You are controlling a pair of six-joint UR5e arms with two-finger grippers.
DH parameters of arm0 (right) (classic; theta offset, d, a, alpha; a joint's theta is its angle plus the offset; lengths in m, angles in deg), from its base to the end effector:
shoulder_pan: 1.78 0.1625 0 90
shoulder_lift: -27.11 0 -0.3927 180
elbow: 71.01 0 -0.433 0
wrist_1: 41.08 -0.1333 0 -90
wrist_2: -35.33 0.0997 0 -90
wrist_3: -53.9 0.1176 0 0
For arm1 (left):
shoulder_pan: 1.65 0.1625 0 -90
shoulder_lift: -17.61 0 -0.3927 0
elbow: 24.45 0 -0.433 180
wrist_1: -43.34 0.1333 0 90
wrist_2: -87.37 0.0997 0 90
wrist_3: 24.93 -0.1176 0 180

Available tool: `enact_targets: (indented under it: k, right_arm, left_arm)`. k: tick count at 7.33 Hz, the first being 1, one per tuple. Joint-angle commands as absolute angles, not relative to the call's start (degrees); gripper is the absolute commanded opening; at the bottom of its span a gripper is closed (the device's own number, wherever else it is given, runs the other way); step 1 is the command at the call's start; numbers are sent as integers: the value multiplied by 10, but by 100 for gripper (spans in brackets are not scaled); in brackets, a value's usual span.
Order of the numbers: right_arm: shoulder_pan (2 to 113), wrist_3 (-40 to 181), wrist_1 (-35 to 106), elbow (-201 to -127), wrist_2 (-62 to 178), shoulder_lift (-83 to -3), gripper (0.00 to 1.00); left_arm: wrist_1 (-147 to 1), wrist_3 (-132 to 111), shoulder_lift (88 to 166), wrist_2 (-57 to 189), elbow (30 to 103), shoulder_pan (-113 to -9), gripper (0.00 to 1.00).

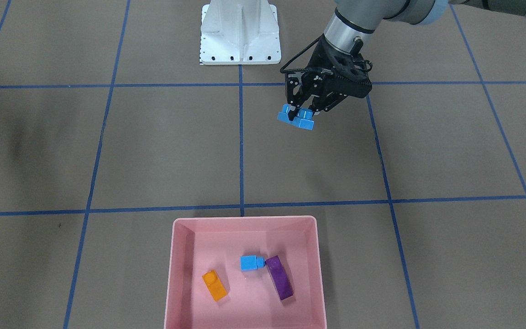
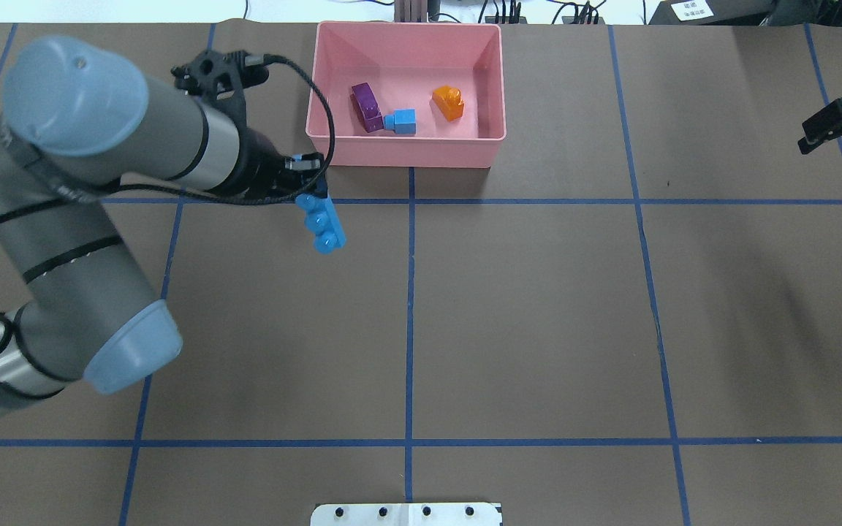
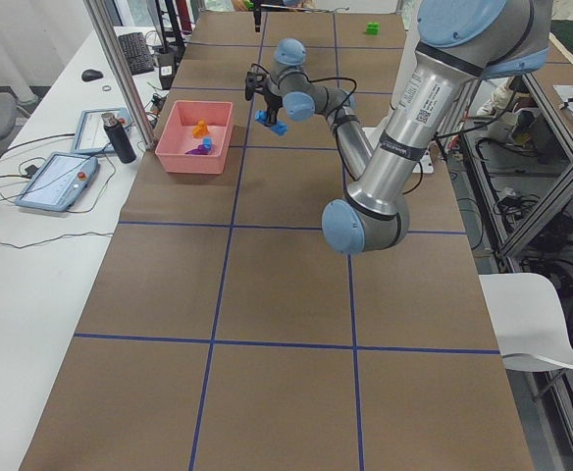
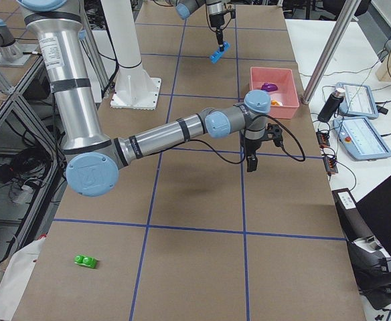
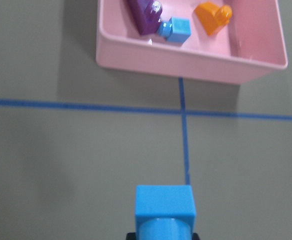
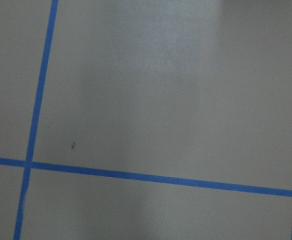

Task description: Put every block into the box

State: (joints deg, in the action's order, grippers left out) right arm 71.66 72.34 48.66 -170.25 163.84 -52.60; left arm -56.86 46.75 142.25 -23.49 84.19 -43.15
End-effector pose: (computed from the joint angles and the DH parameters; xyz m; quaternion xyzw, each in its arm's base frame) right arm -0.1143 -0.5953 0.4570 0.0570 -0.3586 -0.0414 0.9308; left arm 0.4075 -0.4826 0.0984 0.1245 0.5252 -0.0747 0.8385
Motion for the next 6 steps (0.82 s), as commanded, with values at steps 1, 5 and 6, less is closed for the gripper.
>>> enact_targets:
  k: [1, 5, 6]
  right_arm:
    - [738, 664, 487, -1737, 1639, -587, 100]
    - [749, 655, 486, -1769, 1643, -638, 100]
    - [749, 655, 486, -1782, 1649, -653, 100]
  left_arm:
    - [-557, 437, 1529, -276, 715, -492, 0]
    - [-569, 357, 1675, -295, 428, -547, 0]
    - [-598, 355, 1698, -294, 365, -547, 0]
